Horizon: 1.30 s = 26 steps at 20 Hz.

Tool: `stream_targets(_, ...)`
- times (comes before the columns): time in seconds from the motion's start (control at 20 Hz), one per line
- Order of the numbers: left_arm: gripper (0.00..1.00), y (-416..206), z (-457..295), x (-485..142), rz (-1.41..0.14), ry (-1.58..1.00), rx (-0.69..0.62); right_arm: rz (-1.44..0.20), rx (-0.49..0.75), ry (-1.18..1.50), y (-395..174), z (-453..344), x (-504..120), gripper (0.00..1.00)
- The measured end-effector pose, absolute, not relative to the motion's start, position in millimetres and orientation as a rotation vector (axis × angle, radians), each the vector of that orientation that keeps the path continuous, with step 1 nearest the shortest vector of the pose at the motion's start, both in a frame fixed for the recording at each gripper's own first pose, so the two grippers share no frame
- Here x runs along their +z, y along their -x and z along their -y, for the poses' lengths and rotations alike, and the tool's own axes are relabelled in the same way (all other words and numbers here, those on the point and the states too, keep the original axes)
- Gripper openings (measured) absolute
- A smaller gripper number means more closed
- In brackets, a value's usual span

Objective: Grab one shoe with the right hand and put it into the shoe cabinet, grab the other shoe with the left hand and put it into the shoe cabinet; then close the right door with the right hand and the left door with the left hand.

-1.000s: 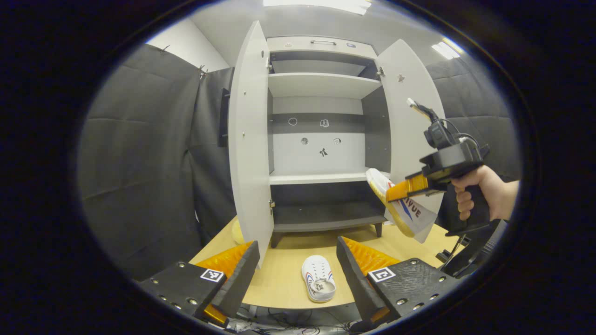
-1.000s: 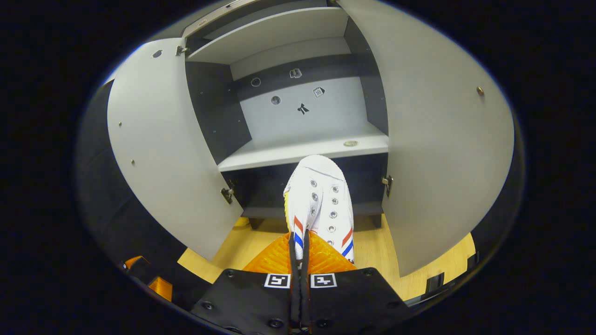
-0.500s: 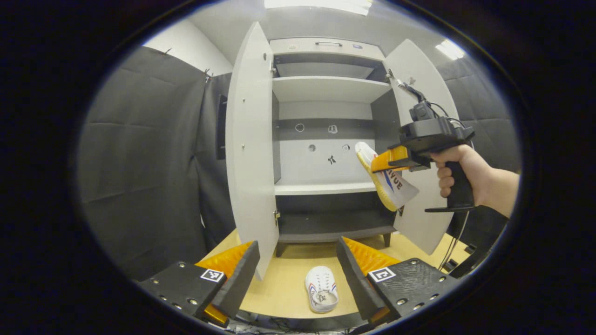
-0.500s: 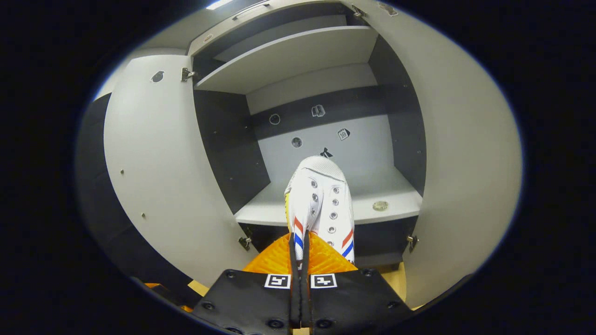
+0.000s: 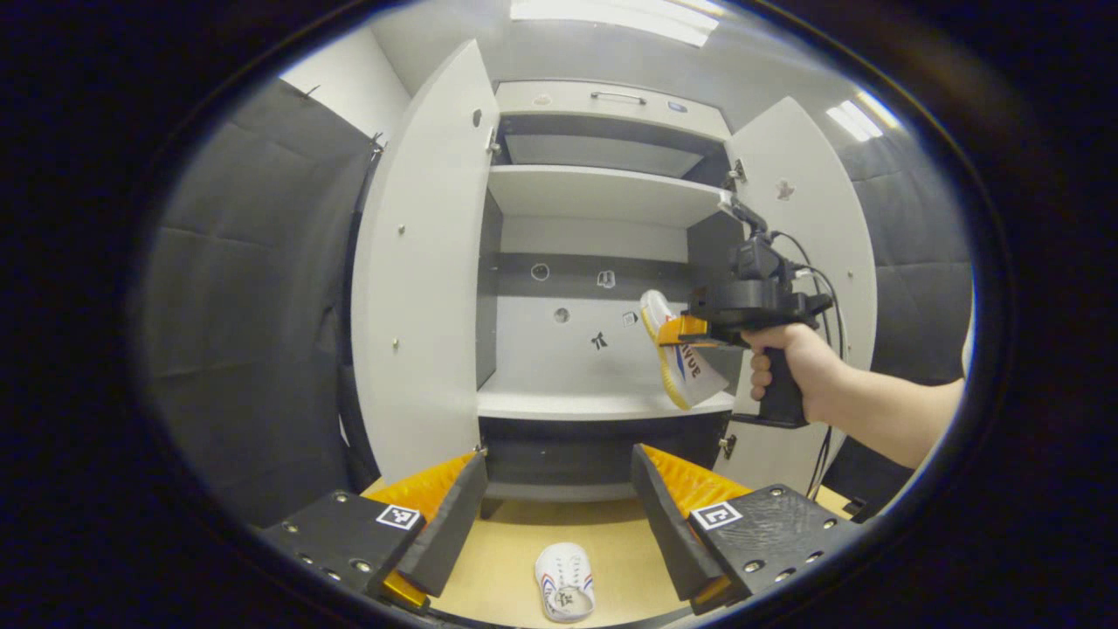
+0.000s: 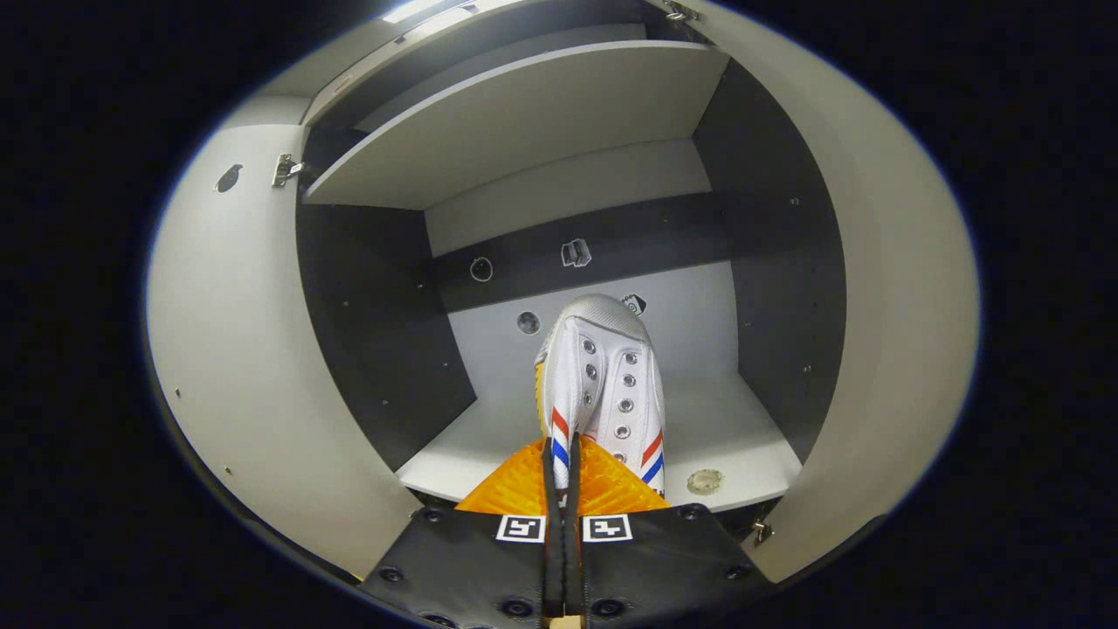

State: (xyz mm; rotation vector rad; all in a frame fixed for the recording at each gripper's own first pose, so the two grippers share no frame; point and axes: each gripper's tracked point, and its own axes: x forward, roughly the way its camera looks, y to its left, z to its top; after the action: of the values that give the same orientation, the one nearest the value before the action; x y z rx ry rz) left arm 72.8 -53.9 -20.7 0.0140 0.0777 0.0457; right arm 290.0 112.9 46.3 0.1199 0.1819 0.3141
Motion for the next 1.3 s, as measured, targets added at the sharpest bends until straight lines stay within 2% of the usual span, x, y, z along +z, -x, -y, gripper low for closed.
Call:
stream_targets(0.5, 0.94, -76, 40, -30, -0.119, 0.047, 0.207, -0.195, 0.250, -0.157, -382, -97, 34, 0.01)
stream_targets(0.55, 0.94, -74, 38, -28, -0.120, 0.038, 0.224, -0.197, 0.252, -0.158, -386, -98, 33, 0.01)
stream_targets(0.6, 0.98, -71, 37, -27, -0.119, 0.031, 0.240, -0.199, 0.253, -0.156, -392, -99, 31, 0.02)
stream_targets(0.75, 0.94, -61, 37, -32, -0.134, 0.019, 0.293, -0.221, 0.269, -0.149, -405, -108, 19, 0.01)
stream_targets(1.3, 0.95, -27, 42, -51, -0.201, 0.008, 0.428, -0.285, 0.252, -0.202, -438, -120, -8, 0.02)
